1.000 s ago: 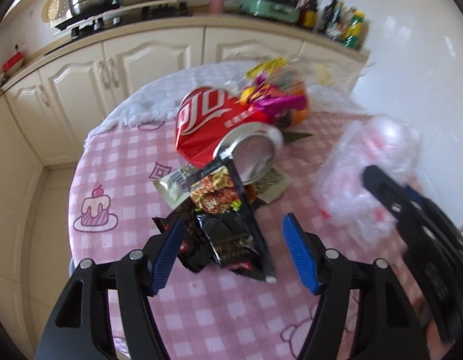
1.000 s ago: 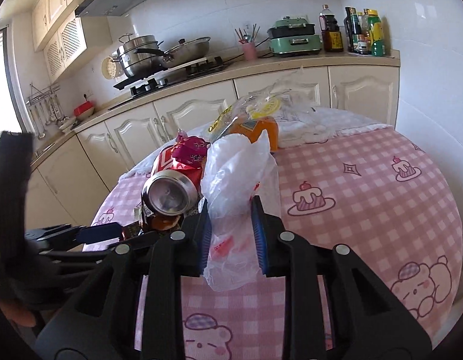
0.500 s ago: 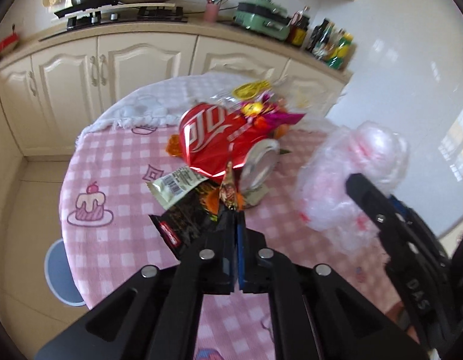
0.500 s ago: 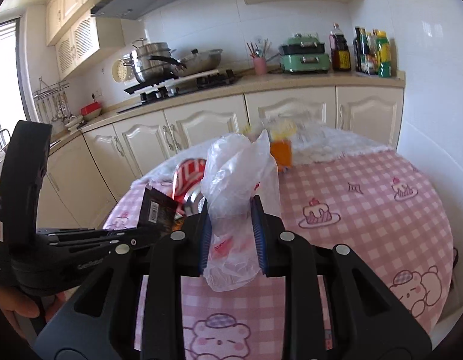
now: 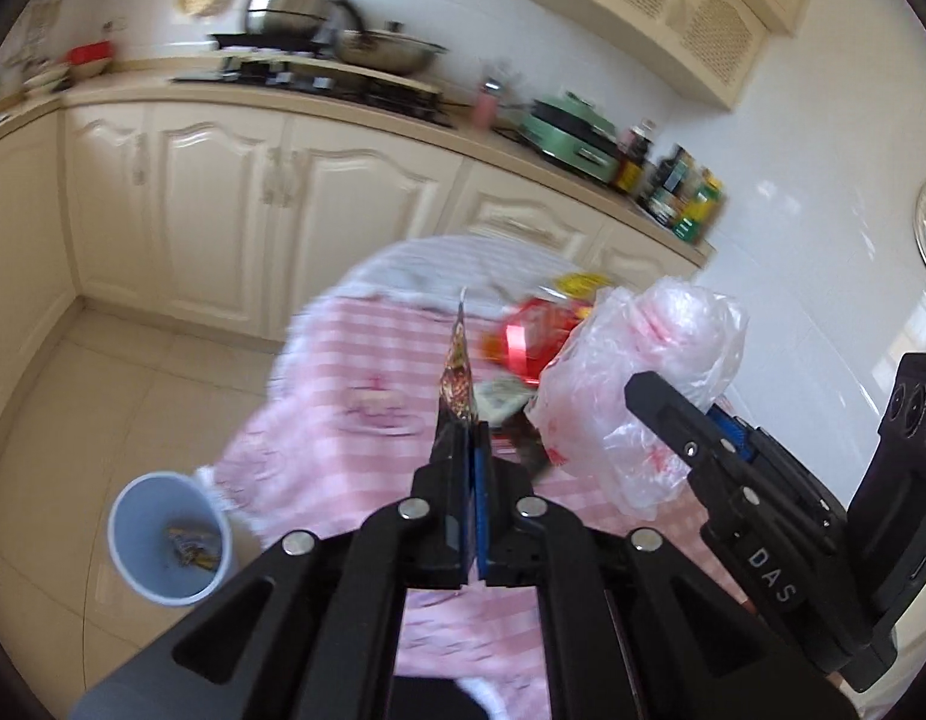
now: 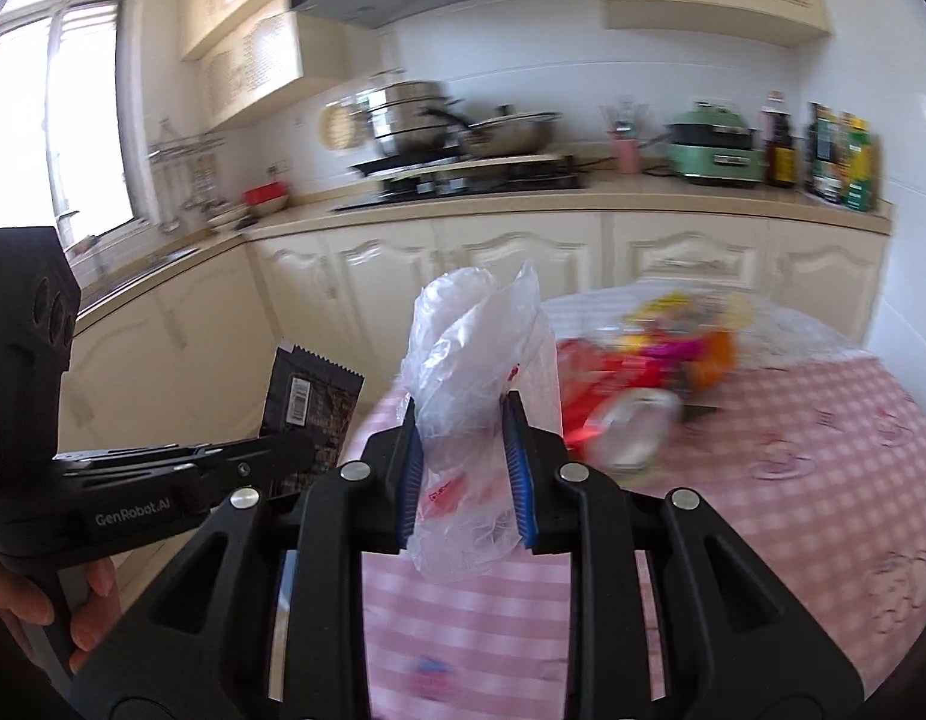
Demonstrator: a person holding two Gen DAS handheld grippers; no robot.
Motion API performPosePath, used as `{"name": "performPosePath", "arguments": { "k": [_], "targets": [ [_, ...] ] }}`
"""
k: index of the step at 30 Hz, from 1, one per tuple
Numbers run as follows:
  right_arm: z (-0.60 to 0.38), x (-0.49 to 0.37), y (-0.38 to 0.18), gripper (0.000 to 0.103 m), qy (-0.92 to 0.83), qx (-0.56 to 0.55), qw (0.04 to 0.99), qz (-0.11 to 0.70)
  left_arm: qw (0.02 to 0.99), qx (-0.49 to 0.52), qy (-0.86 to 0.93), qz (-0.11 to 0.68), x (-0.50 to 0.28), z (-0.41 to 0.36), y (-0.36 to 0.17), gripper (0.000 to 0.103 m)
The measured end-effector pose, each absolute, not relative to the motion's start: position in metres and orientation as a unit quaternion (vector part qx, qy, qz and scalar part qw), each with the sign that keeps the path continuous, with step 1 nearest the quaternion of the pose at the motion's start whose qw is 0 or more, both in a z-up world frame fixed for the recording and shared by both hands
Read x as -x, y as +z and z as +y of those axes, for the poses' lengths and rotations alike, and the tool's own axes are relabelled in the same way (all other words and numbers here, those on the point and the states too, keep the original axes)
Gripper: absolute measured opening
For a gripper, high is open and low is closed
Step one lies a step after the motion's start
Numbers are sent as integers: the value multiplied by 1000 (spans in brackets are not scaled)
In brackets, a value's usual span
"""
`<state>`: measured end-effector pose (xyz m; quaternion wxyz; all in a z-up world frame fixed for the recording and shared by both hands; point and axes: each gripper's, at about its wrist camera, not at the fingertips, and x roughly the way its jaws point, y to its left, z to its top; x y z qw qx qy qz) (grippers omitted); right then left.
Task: Collect trash
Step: 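Carry both items over the blue bin and open both tools to drop them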
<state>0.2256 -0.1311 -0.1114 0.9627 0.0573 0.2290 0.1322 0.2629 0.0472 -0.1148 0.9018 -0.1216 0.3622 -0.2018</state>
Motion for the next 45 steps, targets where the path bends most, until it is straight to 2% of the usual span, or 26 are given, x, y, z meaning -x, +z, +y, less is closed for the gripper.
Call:
{"name": "performPosePath", "arguments": {
  "k": [7,13,19,24,26,27,28,29,45],
  "targets": [
    [-12,-257,-145,25,237,-32,929,283,901,173,-99,386,-265,164,-154,1],
    [83,-302,-224,25,282,-6,887,367,870,225,-21,438,-289,247,-228,1],
    [131,-347,-301,25,270,2,859,435,839,236,11,490,-333,287,-303,1],
    [144,-375,-337,25,255,4,848,464,825,238,11,512,-376,303,-346,2],
    [148,-382,-347,25,250,4,847,470,827,238,13,509,-385,305,-354,7],
    [149,-386,-352,25,248,2,845,474,828,238,16,507,-388,307,-355,21],
    [148,-390,-357,25,246,-1,843,478,832,234,25,503,-390,309,-357,40],
    [149,-392,-360,25,245,-3,842,481,835,231,33,498,-389,312,-357,45],
    [177,-405,-379,29,259,1,827,498,818,237,95,515,-357,344,-383,47]
  ]
}}
